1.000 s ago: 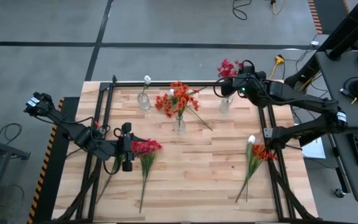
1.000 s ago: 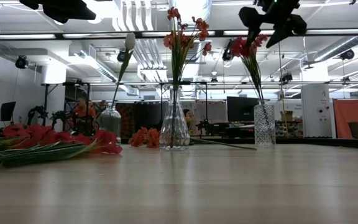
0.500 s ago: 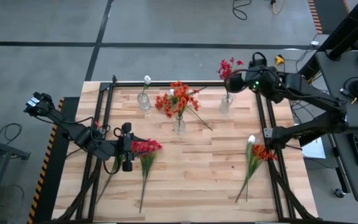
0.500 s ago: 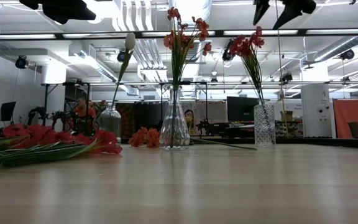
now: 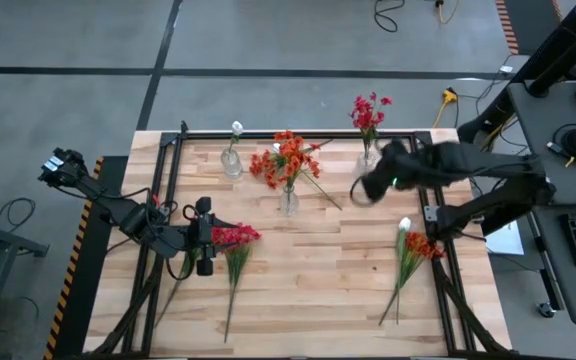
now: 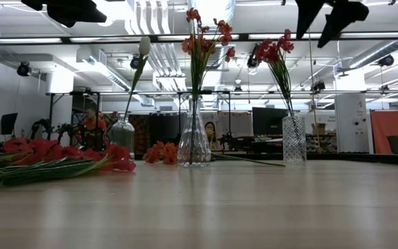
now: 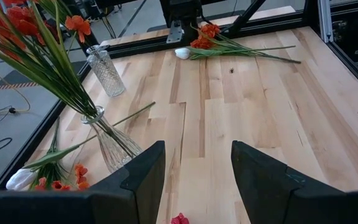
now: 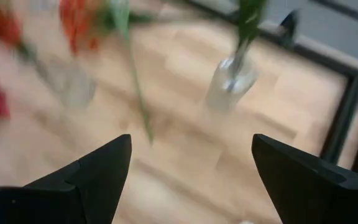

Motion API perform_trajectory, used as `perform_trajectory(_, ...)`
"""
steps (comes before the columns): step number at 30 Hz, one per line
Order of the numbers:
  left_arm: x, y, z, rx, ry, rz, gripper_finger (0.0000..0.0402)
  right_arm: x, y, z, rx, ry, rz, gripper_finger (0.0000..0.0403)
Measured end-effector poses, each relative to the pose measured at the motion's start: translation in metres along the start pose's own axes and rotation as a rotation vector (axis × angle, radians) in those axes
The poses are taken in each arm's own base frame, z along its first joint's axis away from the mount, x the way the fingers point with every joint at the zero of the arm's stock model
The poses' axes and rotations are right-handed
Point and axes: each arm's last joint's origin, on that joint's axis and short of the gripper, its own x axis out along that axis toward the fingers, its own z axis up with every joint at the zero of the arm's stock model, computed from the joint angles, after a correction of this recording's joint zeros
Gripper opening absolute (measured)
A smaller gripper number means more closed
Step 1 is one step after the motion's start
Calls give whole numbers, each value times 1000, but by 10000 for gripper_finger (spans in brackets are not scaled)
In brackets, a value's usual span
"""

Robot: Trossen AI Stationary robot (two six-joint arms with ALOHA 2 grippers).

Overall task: Sort flowers into vase by color
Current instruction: Put the top white tulip into the top left transparent vase

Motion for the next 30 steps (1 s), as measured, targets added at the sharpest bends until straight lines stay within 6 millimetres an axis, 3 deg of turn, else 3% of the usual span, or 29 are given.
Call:
perform_trajectory(7, 0, 0, 0, 1, 0, 0, 167, 43, 32, -34, -73, 47, -5, 325)
perform_trajectory(13, 0, 0, 0, 6, 0, 0, 167, 88, 52, -54, -102, 75, 90, 324)
perform_trajectory(19, 0, 0, 0, 6, 1, 0, 167, 132, 69, -70, -194, 6, 149, 324)
perform_trajectory(25, 0, 0, 0, 6, 0, -1, 167, 177, 79, -69, -297, -71, 74, 324)
perform_trajectory(30, 0, 0, 0, 7, 1, 0, 167, 214, 69, -56, -330, -34, -16, 324)
